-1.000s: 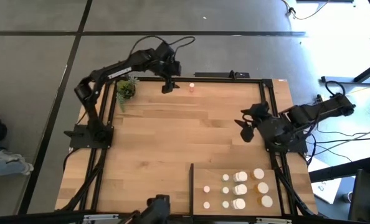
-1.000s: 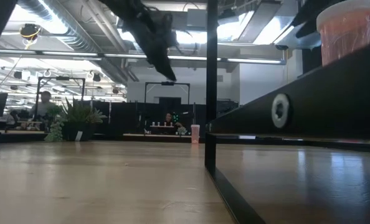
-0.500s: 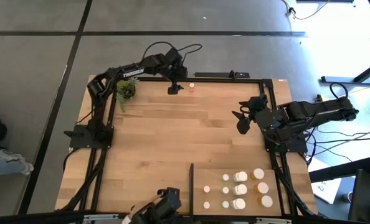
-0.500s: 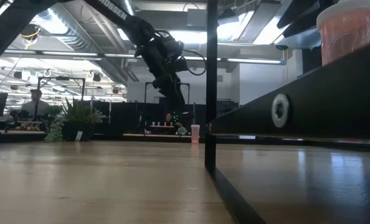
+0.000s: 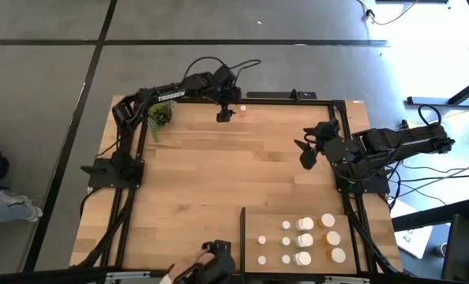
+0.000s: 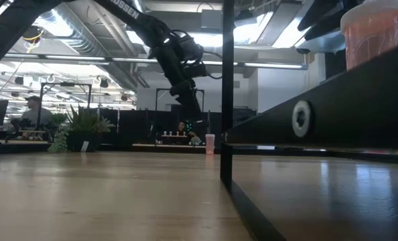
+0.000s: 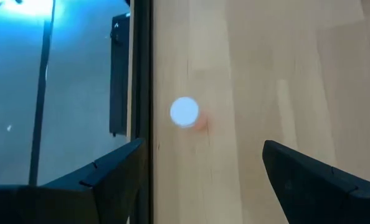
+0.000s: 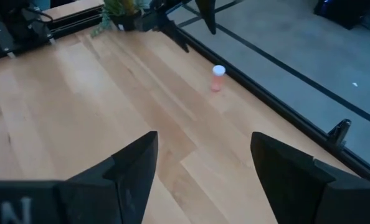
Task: Pick and place medicine bottles onto shelf by color
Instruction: Put the pink pill bottle on the shelf aligned with the other pink pill bottles
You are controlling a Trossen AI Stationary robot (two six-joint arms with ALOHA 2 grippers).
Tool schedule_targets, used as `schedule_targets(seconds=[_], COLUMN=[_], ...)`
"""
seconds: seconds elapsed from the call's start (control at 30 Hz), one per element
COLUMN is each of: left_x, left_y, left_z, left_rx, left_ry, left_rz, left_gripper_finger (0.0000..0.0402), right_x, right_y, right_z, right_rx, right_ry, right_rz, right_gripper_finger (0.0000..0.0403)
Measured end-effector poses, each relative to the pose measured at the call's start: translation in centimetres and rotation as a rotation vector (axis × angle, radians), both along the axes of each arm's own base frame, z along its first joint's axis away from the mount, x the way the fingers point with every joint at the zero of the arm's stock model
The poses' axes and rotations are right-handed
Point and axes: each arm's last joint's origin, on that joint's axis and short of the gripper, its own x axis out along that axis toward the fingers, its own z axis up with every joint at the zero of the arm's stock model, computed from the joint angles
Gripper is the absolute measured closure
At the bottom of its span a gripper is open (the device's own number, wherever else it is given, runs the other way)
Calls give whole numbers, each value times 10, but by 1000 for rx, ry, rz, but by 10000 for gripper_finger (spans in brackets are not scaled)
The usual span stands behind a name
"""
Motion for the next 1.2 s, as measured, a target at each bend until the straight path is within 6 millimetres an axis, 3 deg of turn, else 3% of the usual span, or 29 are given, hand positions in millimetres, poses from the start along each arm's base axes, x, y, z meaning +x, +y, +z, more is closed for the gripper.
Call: schedule_targets(seconds=[0.43, 0.83, 1.2], left_x=[1, 10, 9], left_y=[28, 43, 50], left_z=[-22, -62, -64], left_rx=[-64, -94, -83], left_ry=[-115, -136, -173], left_rz=[-84, -114, -148], left_gripper_finger=[85, 85, 97], right_x=[0, 0, 0], right_y=[-1, -2, -2], right_z=[0, 1, 1], right_rx=[-13, -31, -31], right_ry=[-22, -35, -36], right_rz=[-48, -70, -70], right_gripper_finger=[144, 144, 144])
